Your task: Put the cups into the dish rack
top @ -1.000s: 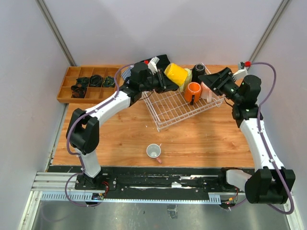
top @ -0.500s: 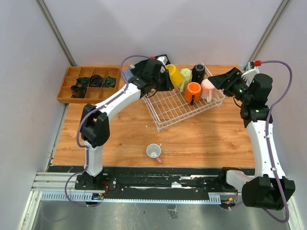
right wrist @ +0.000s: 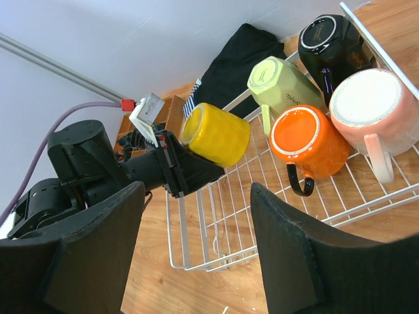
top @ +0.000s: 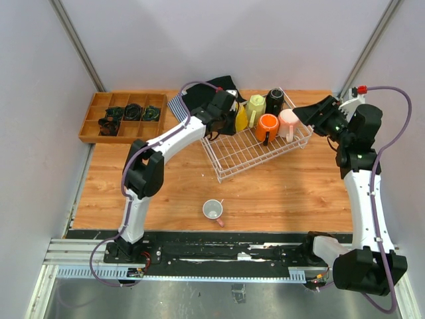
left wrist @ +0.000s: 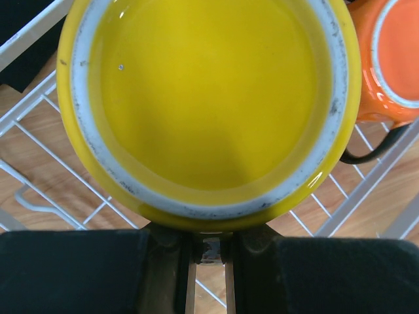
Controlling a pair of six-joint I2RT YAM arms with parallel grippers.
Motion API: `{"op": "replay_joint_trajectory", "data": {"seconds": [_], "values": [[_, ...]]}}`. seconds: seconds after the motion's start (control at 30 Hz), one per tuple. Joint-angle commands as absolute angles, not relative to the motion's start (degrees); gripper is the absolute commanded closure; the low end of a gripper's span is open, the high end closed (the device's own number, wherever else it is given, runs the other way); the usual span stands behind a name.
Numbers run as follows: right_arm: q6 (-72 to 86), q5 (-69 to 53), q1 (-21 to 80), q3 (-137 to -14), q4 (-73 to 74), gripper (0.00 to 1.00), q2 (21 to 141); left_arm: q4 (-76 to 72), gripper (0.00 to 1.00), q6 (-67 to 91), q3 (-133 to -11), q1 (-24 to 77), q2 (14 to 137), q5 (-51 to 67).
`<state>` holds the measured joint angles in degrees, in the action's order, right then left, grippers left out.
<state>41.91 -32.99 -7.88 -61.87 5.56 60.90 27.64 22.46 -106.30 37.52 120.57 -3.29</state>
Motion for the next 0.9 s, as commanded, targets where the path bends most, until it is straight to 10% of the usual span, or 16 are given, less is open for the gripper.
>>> {"op": "replay_joint_trajectory", "data": {"seconds": [0.0,0.87], "values": [[40.74,-32.96,-9.01,-62.48,6.18,0.34,59.70,25.16,1.00,20.40,-109.72,37.53,121.45,-6.32],[40.25,-33.51,-9.06,-61.15,6.50,0.34,60.18,27.98,0.99,16.97,-119.90,37.35,132.66,-9.49]]}}
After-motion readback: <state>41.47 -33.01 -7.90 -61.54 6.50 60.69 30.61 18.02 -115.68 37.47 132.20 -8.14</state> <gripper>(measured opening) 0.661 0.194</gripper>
